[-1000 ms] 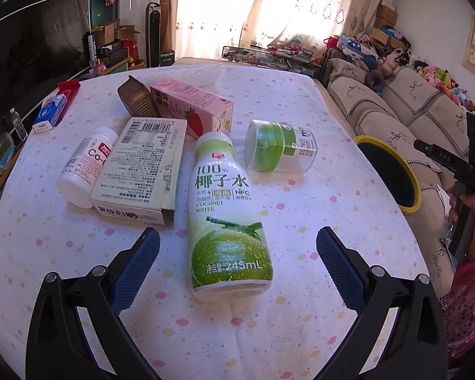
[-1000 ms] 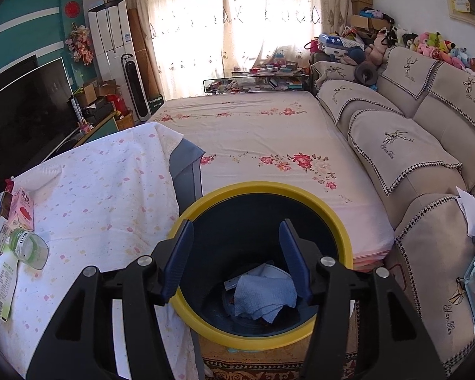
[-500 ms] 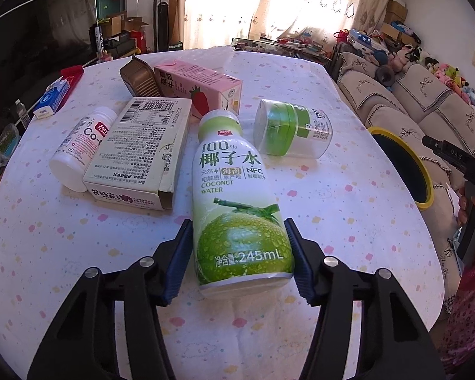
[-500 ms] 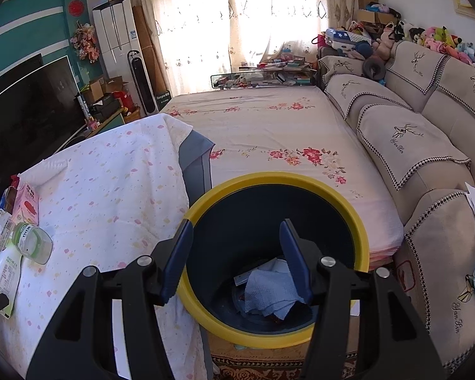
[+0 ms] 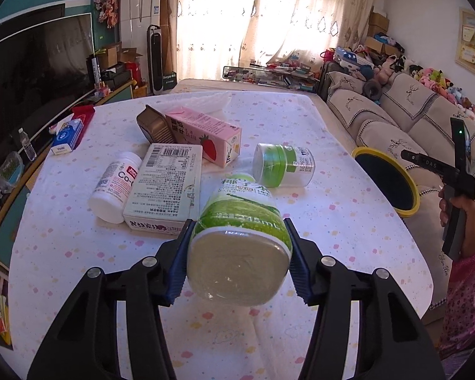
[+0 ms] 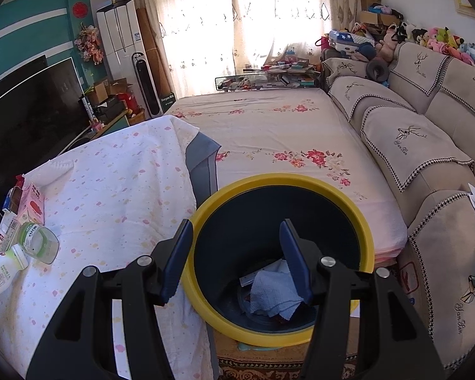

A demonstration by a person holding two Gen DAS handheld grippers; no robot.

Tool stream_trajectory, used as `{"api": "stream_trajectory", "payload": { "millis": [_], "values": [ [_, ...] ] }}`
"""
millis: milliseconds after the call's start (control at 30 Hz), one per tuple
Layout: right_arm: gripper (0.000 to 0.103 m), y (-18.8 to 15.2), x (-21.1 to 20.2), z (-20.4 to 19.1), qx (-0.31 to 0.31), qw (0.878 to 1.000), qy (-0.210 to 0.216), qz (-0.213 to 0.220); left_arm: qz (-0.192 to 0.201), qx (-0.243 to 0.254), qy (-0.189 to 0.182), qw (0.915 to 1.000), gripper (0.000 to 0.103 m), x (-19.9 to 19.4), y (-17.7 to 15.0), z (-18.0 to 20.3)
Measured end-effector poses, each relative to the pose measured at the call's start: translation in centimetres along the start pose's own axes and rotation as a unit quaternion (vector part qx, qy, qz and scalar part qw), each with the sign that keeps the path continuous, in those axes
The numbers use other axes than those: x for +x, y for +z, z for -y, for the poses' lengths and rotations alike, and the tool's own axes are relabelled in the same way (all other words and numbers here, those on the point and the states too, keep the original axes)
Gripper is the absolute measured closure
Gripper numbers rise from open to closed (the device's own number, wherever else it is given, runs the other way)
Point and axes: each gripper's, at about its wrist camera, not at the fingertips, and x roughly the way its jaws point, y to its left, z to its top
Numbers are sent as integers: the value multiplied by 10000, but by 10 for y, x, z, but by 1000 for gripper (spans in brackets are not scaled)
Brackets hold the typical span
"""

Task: Collect trash
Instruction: 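Grasp the white-green coconut water bottle with the left gripper and lift it, then carry the coconut water bottle over the bin and open the left gripper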

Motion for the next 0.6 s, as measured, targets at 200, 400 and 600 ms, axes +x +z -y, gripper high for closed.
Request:
{"api": "stream_trajectory", "payload": {
  "millis": [200, 400, 600],
  "values": [
    [49, 1, -4, -1, 1, 10000, 24, 38, 264, 140, -121, 9995, 51, -18, 16, 3],
    [49, 1, -6, -2, -11, 10000, 40, 51, 446, 145, -90, 9989, 51, -15, 31, 5],
    [49, 1, -6, -1, 14, 10000, 44, 47, 531, 219, -42, 9983, 51, -8, 47, 8]
  ]
}}
